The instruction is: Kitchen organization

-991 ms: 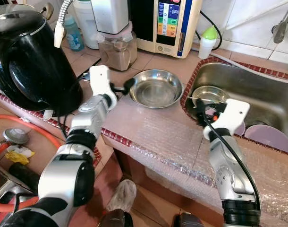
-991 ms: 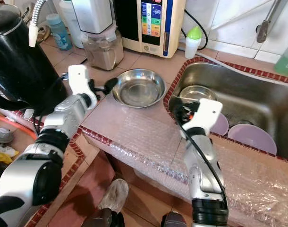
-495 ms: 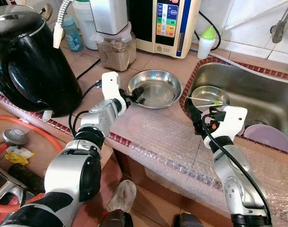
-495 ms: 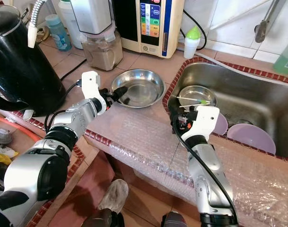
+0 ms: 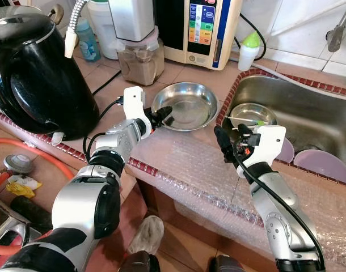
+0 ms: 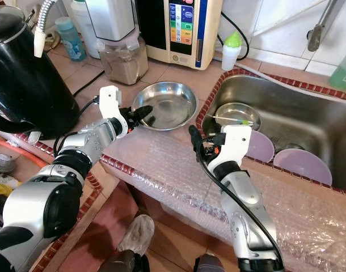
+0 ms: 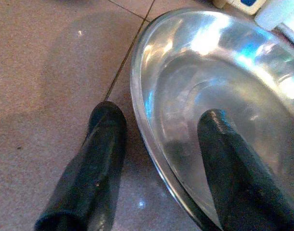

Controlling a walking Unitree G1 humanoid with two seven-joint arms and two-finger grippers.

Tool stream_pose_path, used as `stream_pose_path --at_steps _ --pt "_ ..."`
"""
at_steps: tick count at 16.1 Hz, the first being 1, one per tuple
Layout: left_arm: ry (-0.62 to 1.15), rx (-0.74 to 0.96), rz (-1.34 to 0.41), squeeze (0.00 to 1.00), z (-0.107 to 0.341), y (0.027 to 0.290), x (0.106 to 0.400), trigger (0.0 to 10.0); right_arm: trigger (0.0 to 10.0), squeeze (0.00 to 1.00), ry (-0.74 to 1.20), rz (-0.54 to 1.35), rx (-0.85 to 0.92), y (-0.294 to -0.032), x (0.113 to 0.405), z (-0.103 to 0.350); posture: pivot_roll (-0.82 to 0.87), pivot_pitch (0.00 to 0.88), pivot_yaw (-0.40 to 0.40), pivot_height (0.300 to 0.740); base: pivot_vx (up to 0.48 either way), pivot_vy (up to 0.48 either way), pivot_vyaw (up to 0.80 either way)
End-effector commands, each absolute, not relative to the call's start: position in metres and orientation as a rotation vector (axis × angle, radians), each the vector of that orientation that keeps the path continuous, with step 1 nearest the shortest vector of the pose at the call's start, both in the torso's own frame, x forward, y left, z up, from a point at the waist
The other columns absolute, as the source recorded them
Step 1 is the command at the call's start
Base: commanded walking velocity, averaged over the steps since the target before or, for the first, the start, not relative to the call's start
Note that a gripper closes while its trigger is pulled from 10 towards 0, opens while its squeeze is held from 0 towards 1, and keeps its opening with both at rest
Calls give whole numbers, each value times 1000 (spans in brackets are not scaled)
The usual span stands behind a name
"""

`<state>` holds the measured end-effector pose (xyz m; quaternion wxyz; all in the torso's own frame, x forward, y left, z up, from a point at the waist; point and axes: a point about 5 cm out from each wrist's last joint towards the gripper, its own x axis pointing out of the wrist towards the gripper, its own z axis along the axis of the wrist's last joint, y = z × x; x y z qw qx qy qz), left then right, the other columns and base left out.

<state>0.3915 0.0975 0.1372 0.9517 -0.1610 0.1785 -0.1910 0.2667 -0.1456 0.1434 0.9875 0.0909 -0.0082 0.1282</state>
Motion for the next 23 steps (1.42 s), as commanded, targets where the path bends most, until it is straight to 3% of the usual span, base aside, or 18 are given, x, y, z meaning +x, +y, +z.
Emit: stream_pose_path --at_steps 1,14,23 --pt "407 -301 -373 0 131 103 390 0 10000 0 -9 284 177 -144 268 144 -103 50 77 740 0 0 0" --pt "296 -305 -253 0 133 118 393 0 10000 0 -12 283 189 -139 275 142 -96 43 63 740 0 0 0" --pt "7 -321 -218 0 166 121 398 0 10000 0 -77 256 278 -137 283 157 -91 44 64 740 0 0 0"
